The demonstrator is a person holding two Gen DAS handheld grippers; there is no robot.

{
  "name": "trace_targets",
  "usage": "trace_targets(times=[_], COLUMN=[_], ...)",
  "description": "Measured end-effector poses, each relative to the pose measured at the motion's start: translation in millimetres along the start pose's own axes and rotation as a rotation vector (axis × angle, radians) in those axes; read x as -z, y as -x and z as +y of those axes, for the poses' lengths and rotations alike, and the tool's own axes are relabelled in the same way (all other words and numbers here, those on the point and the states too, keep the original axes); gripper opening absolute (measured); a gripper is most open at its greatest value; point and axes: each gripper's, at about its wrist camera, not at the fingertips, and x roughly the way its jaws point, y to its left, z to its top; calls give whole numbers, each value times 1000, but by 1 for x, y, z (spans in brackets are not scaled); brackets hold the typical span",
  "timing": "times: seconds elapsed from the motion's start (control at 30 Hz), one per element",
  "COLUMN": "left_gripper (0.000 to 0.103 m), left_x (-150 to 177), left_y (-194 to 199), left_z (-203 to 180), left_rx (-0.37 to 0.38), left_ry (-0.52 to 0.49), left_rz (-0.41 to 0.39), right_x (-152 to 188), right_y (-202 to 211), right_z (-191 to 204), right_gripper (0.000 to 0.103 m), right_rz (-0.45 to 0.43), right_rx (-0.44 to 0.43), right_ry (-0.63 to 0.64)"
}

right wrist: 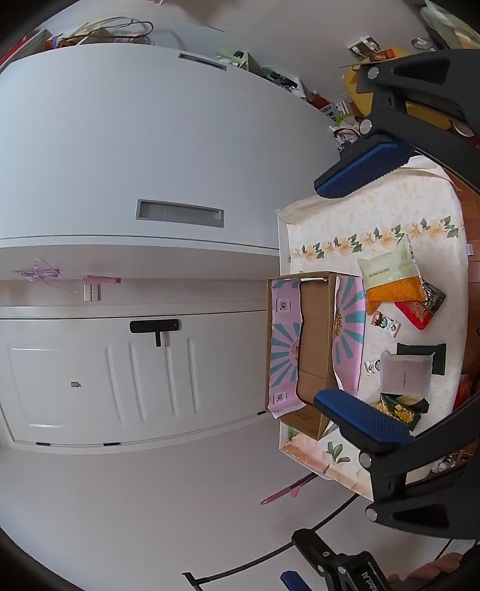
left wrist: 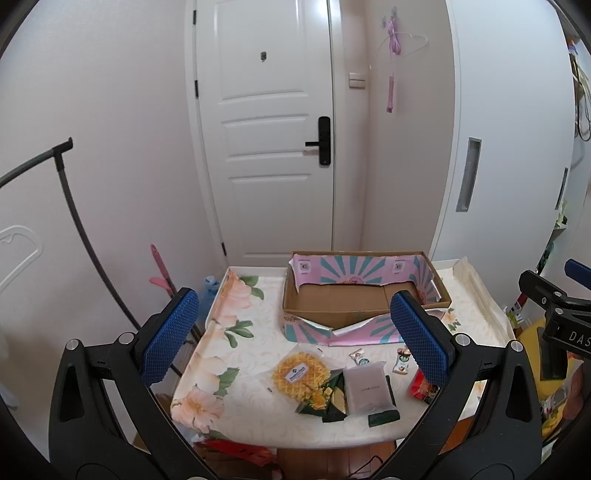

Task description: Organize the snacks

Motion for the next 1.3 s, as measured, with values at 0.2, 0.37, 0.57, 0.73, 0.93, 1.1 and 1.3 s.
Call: trace_targets(times=[0.2, 0.37, 0.57, 0.73, 0.93, 1.1, 1.3], left_gripper=[103, 103, 103, 103, 103, 103, 103], left_x=[0, -1, -2, -2, -1, -1, 1], left_y=[0, 0, -2, -4, -6, -6, -7], left_z=[1, 2, 3, 3, 2, 2, 2], left_rx=[-3, -10, -7, -5, -5, -4, -4], left_ry=[-1, -1, 0, -6, -3, -3, -3], left_rz=[5, 7, 13, 17, 22, 24, 29], right_x=[2, 2, 4, 5, 4, 5, 5], right_y=[-1, -2, -2, -3, -5, -6, -6], right_z=[1, 2, 4, 3, 3, 3, 4], right_gripper=[103, 103, 103, 103, 103, 103, 103], right_rz=[1, 3, 8, 11, 17, 18, 21], right_rx=[0, 0, 2, 3, 3, 2, 3], right_ry=[0, 0, -1, -2, -3, -3, -3])
